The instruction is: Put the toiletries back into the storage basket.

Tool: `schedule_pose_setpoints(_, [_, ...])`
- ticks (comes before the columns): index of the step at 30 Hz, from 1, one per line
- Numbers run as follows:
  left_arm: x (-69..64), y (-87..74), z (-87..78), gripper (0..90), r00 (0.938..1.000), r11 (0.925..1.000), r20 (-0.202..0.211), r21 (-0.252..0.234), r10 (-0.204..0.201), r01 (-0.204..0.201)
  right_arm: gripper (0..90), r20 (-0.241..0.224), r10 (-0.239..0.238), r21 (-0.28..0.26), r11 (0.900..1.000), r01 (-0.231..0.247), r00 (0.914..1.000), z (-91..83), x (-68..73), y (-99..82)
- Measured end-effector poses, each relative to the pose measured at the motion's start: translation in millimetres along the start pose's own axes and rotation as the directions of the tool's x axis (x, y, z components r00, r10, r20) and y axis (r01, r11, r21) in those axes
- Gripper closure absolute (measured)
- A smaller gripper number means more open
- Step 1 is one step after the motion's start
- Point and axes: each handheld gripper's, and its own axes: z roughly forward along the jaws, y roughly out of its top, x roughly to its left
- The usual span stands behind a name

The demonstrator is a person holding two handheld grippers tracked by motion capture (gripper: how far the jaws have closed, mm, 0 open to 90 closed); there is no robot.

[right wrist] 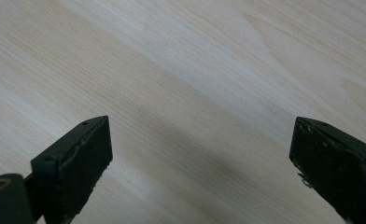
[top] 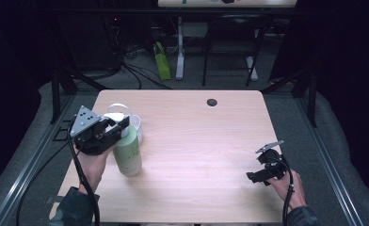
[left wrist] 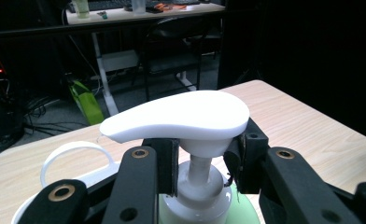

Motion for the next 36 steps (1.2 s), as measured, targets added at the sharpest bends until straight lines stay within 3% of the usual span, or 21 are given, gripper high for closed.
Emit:
schedule_pose_setpoints(22, [6.0, 22.1, -4.1, 67.1, 0.9992, 0.9999, 0.037, 0.010, 0.013, -0.013, 5.8, -0.003, 0.000, 0.003, 1.0000, 0.000, 1.0000, 0.0, -0.3, -0.3])
schedule_pose_setpoints(36, [14.9, 32.5, -8.6, 67.1, 1.0000, 0.9996, 0.007, -0.029, 0.002, -0.001, 5.9, 0.000, 0.003, 0.003, 1.0000, -0.003, 1.0000, -0.5, -1.2, -0.7])
